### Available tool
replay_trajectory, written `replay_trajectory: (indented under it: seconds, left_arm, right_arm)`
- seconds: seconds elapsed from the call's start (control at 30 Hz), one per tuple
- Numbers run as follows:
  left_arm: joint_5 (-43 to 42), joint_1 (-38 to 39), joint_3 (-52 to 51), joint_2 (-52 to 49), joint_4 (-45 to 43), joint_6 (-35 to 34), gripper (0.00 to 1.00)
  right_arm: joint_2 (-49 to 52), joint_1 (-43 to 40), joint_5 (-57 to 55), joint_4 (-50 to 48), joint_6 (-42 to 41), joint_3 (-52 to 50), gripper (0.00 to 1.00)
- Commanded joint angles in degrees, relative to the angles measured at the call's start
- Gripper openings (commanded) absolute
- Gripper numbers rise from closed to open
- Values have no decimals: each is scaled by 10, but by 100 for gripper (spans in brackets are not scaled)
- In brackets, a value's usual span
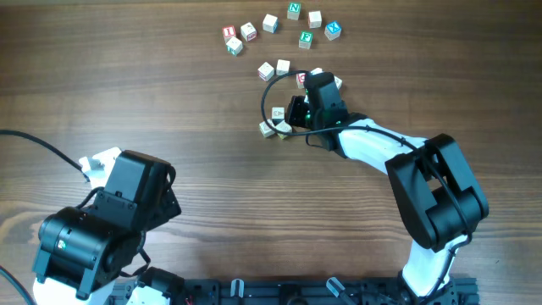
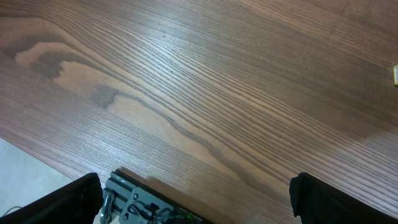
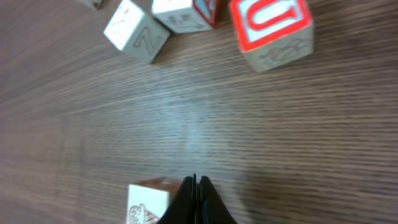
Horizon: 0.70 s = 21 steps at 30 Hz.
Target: Form a circle
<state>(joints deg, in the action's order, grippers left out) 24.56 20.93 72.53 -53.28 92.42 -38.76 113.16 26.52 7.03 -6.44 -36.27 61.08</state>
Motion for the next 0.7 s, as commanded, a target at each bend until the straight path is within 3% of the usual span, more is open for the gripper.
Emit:
replay_trajectory:
  seconds: [0.0, 0.67]
  left_arm:
    - [0, -3, -2, 1, 0, -9, 100]
    - [0, -3, -2, 1, 0, -9, 100]
  right_arm:
    - [3, 2, 24, -2, 18, 1, 5]
    - [3, 2, 52, 9, 33, 1, 4]
